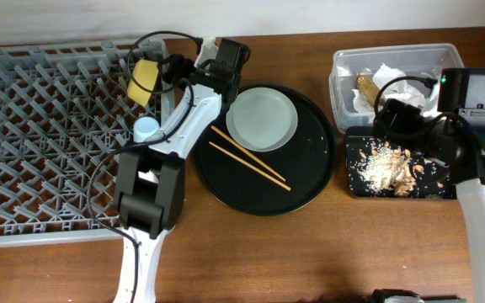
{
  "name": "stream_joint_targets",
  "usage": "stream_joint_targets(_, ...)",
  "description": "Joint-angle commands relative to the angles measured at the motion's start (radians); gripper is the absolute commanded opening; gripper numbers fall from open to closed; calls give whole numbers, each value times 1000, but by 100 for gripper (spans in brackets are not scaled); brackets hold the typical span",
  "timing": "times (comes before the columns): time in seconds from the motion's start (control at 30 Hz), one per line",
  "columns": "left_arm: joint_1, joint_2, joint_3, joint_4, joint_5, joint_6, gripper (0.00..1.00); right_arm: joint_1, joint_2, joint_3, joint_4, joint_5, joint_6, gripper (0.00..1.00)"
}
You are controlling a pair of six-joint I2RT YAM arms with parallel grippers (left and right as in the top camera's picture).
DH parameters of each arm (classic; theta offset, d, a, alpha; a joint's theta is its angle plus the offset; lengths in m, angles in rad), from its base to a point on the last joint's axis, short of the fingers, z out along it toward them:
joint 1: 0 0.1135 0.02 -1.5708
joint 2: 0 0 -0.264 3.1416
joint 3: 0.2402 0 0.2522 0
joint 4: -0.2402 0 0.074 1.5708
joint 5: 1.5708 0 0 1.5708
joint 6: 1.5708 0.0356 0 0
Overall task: Sort waste into correct bins and load items into the dishwasher rack
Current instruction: 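Release the bowl and grasp the white plate rim with left gripper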
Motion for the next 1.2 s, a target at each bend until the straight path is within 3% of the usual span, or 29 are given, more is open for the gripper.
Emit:
stream_joint_targets(0.0,-23,-121,7,-101,390,-122,80,-5,3,9,0,19,5,98)
stream_joint_targets(0.17,-1,-126,5,-212,964,-330,80,-5,3,9,0,19,5,98)
stream_joint_targets(0.23,3,-121,2,-222,1073,-373,80,-5,3,9,0,19,5,99)
stream_joint_targets(0.33,2,-113,2,-236,1077,-456,73,-5,3,9,0,19,5,98)
stream_joint_targets(0.47,2,-88,-10,-237,1077,-568,72,-5,3,9,0,19,5,98)
stream_joint_targets(0.57,2,-47,-11,-228,1077,-600,63,-5,3,9,0,19,5,98)
stream_joint_targets(1.17,39,24,-11,-180,1069,-602,57,-5,3,9,0,19,5,99)
